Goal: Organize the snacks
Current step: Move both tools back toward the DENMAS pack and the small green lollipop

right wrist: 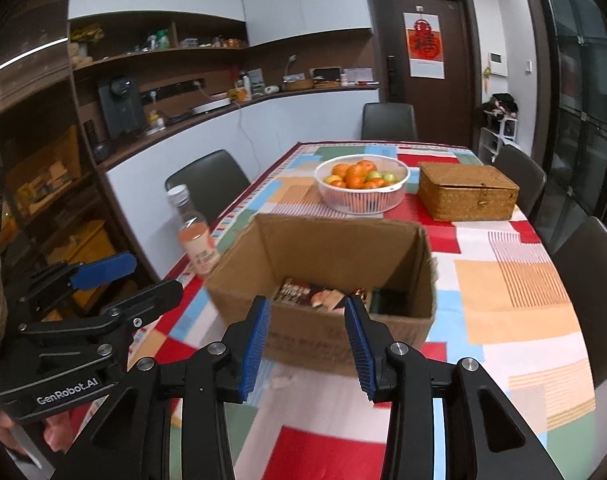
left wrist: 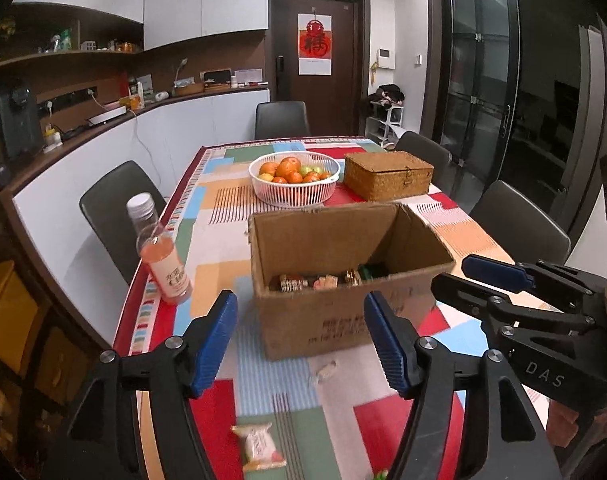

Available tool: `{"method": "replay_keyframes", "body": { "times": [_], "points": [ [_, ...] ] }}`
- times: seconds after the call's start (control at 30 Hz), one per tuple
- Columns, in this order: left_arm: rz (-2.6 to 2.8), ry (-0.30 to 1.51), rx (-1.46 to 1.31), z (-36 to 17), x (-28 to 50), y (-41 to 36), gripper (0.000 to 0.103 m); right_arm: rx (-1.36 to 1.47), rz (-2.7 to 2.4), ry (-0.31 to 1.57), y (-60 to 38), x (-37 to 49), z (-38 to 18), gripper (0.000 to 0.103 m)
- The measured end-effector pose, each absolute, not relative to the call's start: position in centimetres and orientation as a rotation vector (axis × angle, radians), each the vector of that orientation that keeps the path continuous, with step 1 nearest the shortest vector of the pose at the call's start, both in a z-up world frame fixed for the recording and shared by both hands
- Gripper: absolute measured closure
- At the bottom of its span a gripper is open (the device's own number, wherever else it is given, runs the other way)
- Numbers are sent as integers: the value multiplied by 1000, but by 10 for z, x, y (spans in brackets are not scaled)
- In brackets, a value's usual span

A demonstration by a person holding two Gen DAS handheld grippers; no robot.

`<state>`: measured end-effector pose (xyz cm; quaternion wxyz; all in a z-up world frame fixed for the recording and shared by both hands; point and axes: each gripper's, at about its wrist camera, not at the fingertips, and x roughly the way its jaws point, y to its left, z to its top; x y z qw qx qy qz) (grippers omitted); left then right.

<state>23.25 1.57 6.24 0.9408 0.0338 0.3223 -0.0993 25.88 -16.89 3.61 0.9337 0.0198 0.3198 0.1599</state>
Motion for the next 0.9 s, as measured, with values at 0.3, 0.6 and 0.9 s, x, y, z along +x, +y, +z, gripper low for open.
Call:
{"method": "replay_keyframes", "body": {
  "times": [0.3,0.6,0.9],
  "points": [
    [-168,682,71,47,185,28,35,-9,401,704,-151,218,18,63],
    [-152,761,100,12,154,31,35,-15,455,835,-148,193,-21,63],
    [-143,867,143,-30,136,30,35,-33,475,981,-143,174,-64,63]
  ]
}}
